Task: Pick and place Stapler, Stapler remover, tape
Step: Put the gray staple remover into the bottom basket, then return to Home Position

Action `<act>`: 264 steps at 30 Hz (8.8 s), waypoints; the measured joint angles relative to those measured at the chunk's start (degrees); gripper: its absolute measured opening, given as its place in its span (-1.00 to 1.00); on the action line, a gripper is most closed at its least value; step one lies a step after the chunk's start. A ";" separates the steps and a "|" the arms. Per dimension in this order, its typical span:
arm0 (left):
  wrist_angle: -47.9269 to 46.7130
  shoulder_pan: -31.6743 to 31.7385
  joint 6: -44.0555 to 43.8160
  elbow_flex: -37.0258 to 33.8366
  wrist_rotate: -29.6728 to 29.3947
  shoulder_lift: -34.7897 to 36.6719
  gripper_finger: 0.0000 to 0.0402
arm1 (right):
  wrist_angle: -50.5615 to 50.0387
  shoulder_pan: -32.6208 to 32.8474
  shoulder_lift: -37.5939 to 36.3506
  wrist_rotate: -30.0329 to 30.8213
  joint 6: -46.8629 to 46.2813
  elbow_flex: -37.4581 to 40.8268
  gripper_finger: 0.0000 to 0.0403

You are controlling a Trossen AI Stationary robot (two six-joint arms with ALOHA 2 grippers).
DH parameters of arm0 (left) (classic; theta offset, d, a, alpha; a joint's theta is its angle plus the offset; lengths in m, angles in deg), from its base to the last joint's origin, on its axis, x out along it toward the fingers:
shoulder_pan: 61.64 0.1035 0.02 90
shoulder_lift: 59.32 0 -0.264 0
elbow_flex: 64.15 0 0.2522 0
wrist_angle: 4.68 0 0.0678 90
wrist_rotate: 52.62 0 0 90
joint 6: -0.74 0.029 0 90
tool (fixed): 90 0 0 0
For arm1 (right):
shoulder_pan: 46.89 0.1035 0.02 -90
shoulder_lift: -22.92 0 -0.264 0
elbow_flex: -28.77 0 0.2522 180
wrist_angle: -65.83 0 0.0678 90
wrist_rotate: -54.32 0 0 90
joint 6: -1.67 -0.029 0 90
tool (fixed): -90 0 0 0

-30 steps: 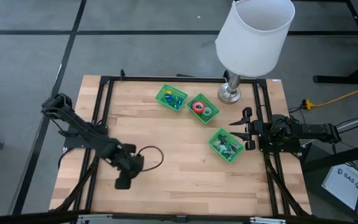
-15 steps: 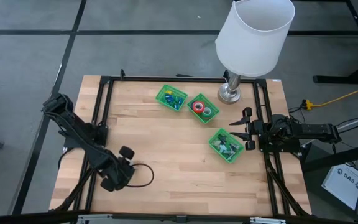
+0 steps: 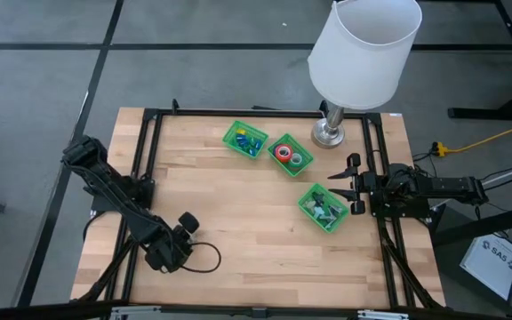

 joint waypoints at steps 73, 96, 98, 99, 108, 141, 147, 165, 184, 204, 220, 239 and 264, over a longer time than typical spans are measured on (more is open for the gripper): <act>48.65 43.58 16.89 36.88 13.78 -32.12 -0.88 | 0.00 -0.01 0.01 0.00 0.00 0.01 -0.11; 65.70 46.45 -14.09 39.91 21.08 -39.84 -0.25 | 0.01 -0.01 0.01 0.00 0.00 0.00 -0.11; 65.85 46.47 -17.07 39.91 21.16 -39.55 -0.22 | 0.01 0.01 0.01 0.00 0.00 0.01 -0.11; 65.25 46.52 -18.27 39.88 21.54 -39.08 -0.21 | 0.01 0.00 0.01 0.00 0.00 0.01 -0.11; 51.30 49.31 -16.41 39.85 37.14 -32.61 -0.21 | 0.01 -0.01 0.00 0.00 0.00 0.00 -0.11; 40.85 47.32 -22.03 -26.14 7.70 44.25 -0.19 | 0.01 0.01 -0.01 0.00 0.00 0.01 -0.11; 48.27 47.40 -18.23 -33.12 7.62 54.79 -0.18 | 0.00 0.00 0.00 0.00 0.00 0.01 -0.11; 52.06 50.19 -9.08 -44.15 9.29 80.90 -0.18 | 0.01 0.00 0.01 0.00 0.00 0.00 -0.11; 51.23 50.18 -4.22 -44.74 5.20 84.69 -0.20 | 0.01 0.00 0.01 0.00 0.00 0.01 -0.11; 45.94 50.12 -14.32 -47.63 7.37 81.92 -0.18 | -0.01 0.00 0.01 0.00 0.00 -0.01 -0.11; 45.94 50.12 -14.29 -47.63 7.44 81.92 -0.19 | 0.01 0.01 0.01 0.00 0.00 0.01 -0.11; 45.96 50.12 -14.27 -47.63 7.45 81.92 -0.17 | 0.01 0.00 0.01 0.00 0.00 0.00 -0.11; 45.96 50.12 -14.30 -47.62 7.45 81.92 -0.17 | 0.00 -0.01 0.01 0.00 0.00 0.00 -0.11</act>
